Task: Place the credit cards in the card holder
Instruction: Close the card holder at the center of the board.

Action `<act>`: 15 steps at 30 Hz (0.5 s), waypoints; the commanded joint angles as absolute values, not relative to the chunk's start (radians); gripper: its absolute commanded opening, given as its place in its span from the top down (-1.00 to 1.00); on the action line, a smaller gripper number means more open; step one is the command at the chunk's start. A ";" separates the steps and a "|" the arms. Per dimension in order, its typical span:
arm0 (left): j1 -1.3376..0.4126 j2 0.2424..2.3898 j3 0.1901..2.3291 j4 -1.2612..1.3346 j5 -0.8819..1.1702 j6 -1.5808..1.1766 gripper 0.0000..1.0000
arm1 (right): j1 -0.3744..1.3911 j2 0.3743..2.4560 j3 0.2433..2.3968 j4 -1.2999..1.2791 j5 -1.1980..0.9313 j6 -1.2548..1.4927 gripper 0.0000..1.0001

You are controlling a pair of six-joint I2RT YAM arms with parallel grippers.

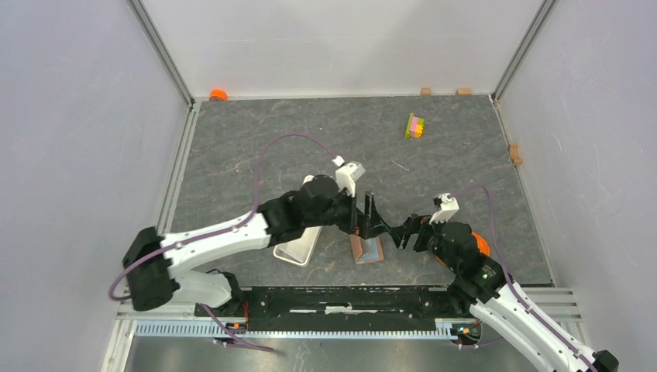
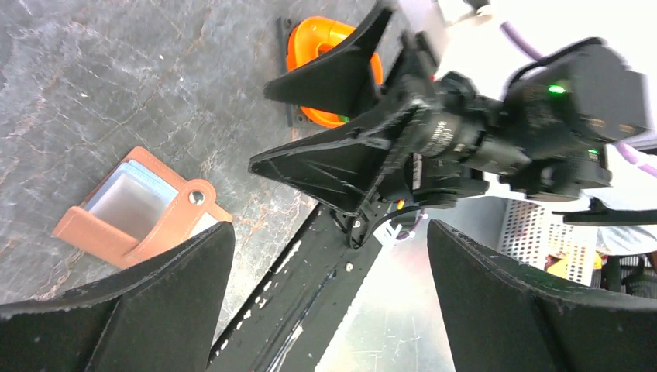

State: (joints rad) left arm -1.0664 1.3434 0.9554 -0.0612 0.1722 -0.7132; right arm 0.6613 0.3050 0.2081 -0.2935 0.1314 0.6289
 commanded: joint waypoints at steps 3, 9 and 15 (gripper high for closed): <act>-1.040 1.202 0.866 -0.211 0.021 -0.717 -1.00 | 0.670 0.443 0.235 -0.137 -0.108 0.565 -0.96; -0.999 1.201 0.743 -0.102 0.072 -0.807 -0.95 | 0.723 0.505 0.221 -0.051 -0.135 0.591 -0.96; -0.999 1.360 0.730 0.101 0.165 -0.819 -0.75 | 0.821 0.523 0.208 -0.019 -0.046 0.629 -0.96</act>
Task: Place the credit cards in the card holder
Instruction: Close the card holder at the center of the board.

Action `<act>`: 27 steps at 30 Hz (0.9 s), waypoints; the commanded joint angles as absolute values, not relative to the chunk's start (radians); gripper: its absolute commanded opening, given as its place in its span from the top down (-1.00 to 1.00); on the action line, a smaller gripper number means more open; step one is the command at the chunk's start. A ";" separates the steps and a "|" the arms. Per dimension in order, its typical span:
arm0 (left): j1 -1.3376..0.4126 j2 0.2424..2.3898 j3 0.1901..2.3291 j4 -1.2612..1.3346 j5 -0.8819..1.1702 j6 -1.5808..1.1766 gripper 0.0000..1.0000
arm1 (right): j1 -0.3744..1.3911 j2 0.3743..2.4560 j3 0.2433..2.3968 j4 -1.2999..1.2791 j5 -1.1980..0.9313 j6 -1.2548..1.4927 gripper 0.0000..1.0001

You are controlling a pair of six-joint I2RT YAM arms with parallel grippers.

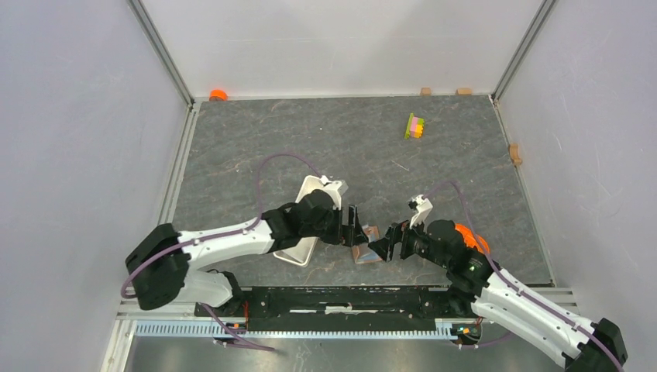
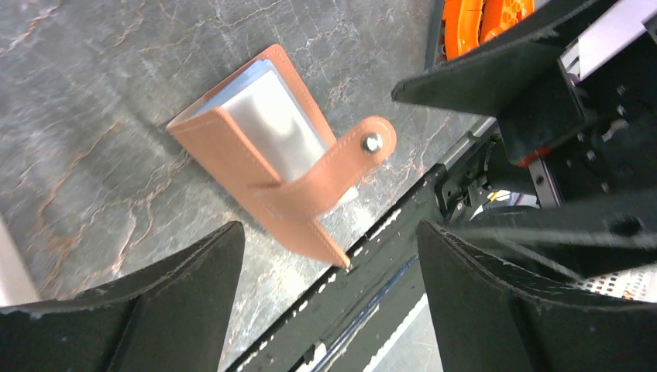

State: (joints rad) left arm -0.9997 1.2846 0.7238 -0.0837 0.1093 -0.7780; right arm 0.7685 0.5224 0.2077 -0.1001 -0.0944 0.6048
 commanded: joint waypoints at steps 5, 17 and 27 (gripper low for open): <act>-0.999 1.471 0.748 0.219 0.179 -0.796 -0.54 | 0.859 0.562 0.186 0.038 -0.038 0.655 -0.94; -0.988 1.605 0.690 0.385 0.162 -0.859 -0.60 | 0.893 0.626 0.108 0.046 0.082 0.719 -0.79; -0.982 1.565 0.645 0.433 0.165 -0.873 -0.66 | 0.894 0.726 0.089 0.124 0.103 0.734 -0.17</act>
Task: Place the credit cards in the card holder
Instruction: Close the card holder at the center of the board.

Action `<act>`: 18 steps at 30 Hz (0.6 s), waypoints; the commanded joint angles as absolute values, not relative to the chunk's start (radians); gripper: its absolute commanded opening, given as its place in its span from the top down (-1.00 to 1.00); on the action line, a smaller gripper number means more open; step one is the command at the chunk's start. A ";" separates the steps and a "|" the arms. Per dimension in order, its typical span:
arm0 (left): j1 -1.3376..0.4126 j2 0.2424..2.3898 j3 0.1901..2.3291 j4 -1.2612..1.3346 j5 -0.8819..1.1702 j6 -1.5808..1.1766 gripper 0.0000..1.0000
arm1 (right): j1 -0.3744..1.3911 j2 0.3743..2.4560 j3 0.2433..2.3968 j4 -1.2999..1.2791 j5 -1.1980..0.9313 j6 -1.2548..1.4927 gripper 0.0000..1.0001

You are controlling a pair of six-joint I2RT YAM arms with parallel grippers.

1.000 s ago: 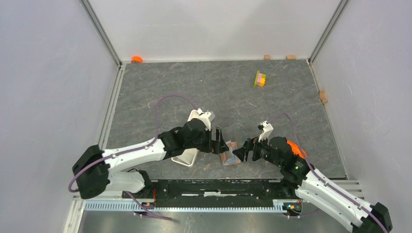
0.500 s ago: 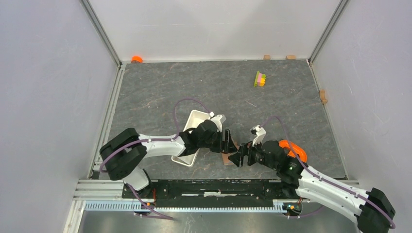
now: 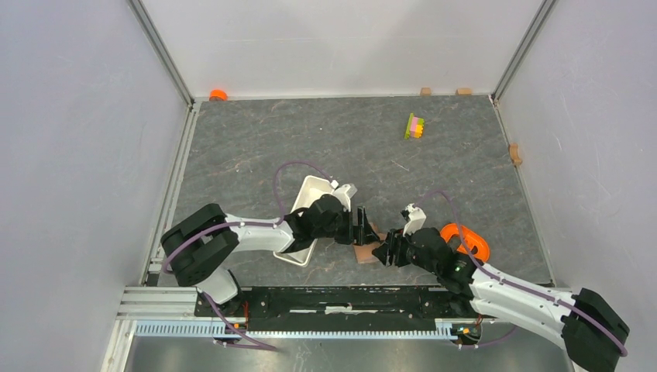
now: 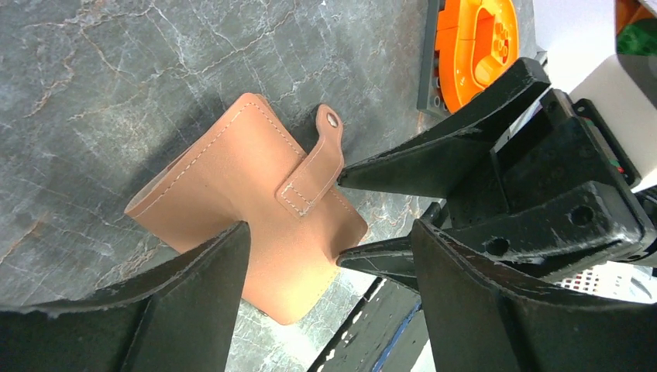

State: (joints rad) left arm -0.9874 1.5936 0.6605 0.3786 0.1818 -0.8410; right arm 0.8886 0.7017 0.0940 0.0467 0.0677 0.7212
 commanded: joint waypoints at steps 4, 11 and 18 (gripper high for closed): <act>-0.982 1.552 0.645 0.446 0.176 -0.874 -0.68 | 0.894 0.763 0.097 0.102 0.127 0.742 0.21; -0.982 1.414 0.643 0.299 0.072 -0.935 -0.76 | 0.894 0.767 0.110 -0.066 0.216 0.799 0.89; -0.983 1.357 0.514 0.327 0.034 -1.101 -0.77 | 0.895 0.739 0.062 -0.076 0.232 0.856 1.00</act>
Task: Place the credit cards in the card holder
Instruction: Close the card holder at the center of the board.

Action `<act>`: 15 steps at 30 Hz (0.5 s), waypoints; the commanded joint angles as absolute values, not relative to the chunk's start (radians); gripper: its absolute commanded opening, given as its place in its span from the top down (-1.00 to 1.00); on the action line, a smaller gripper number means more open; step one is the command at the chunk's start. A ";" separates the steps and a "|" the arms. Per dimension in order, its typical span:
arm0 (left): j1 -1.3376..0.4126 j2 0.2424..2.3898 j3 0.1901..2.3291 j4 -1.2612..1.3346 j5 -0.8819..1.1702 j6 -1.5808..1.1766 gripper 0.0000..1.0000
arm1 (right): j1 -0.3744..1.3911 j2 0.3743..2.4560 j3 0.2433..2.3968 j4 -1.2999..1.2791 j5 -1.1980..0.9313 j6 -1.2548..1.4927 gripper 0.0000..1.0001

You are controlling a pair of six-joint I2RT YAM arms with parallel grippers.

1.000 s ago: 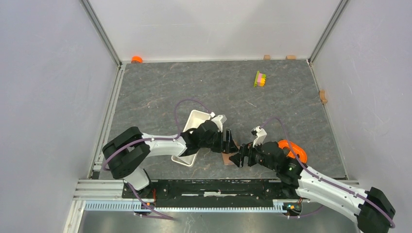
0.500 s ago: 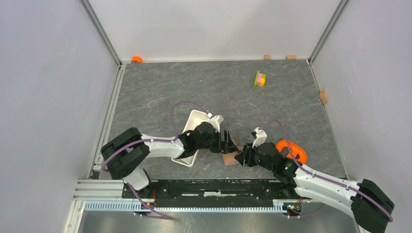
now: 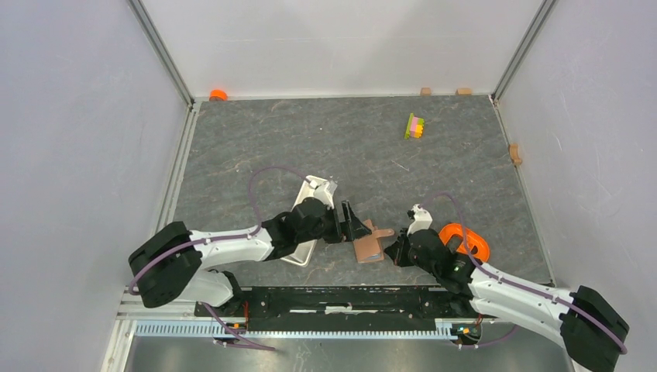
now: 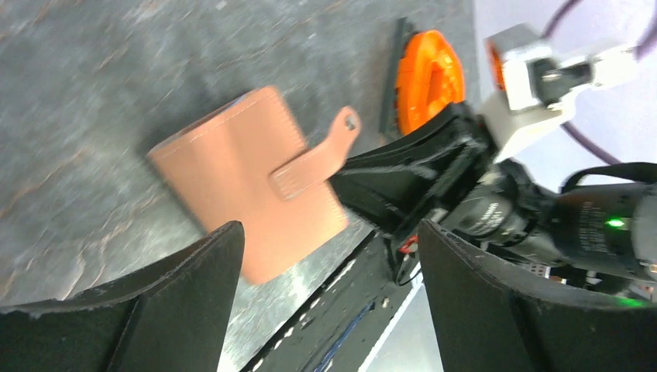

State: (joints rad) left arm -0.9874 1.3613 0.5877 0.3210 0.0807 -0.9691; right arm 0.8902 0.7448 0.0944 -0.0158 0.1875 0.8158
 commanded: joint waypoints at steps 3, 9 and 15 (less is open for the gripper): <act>-0.983 1.384 0.493 0.356 0.050 -1.139 -0.74 | 0.894 0.736 0.057 -0.076 0.232 0.864 1.00; -0.986 1.412 0.450 0.384 0.038 -1.196 -0.67 | 0.894 0.683 0.064 -0.071 0.216 0.866 0.96; -0.988 1.506 0.460 0.449 0.072 -1.195 -0.36 | 0.894 0.562 0.085 -0.019 0.152 0.890 0.19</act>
State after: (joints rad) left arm -0.9886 1.4376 0.4572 0.4141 0.0711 -1.1538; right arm 0.8902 0.6281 0.0738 -0.0483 0.1795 0.8665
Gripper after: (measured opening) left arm 0.712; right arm 0.343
